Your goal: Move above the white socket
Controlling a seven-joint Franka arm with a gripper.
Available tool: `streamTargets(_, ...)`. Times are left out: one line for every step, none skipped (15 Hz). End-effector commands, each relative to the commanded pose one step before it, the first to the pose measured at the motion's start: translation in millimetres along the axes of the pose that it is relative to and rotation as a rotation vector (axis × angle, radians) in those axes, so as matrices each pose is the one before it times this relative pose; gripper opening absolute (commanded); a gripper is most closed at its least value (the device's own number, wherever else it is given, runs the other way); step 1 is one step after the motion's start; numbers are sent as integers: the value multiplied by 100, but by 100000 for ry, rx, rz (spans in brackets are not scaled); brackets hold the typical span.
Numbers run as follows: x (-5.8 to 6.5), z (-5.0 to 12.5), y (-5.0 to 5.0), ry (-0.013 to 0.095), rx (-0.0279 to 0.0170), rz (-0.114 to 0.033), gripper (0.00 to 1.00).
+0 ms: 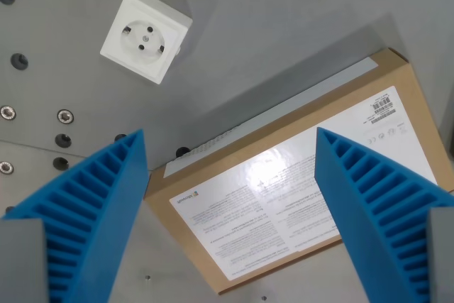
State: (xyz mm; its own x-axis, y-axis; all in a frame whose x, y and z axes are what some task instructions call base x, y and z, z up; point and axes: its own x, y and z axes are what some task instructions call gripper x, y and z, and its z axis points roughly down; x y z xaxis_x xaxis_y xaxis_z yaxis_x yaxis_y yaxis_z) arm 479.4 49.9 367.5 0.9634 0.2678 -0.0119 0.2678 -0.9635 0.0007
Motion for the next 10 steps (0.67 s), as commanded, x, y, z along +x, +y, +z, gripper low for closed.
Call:
streamTargets(-29, 305, -207, 2137, 46, -8256, 100)
streamTargets(2, 169, -65, 547, -34, -1775, 100)
streamTargets(1, 192, -72, 605, -10, -2003, 100)
streamTargets(-3, 173, -60, 671, -35, -1501, 100)
streamTargets(-5, 195, -61, 641, -51, -2007, 100)
streamTargets(-6, 219, -63, 664, -41, -2220, 100)
streamTargets(-6, 242, -67, 622, -24, -1823, 100)
streamTargets(-5, 263, -76, 484, 6, -2461, 100)
streamTargets(-5, 283, -88, 417, 3, -2305, 100)
streamTargets(-5, 307, -100, 555, -36, -2611, 100)
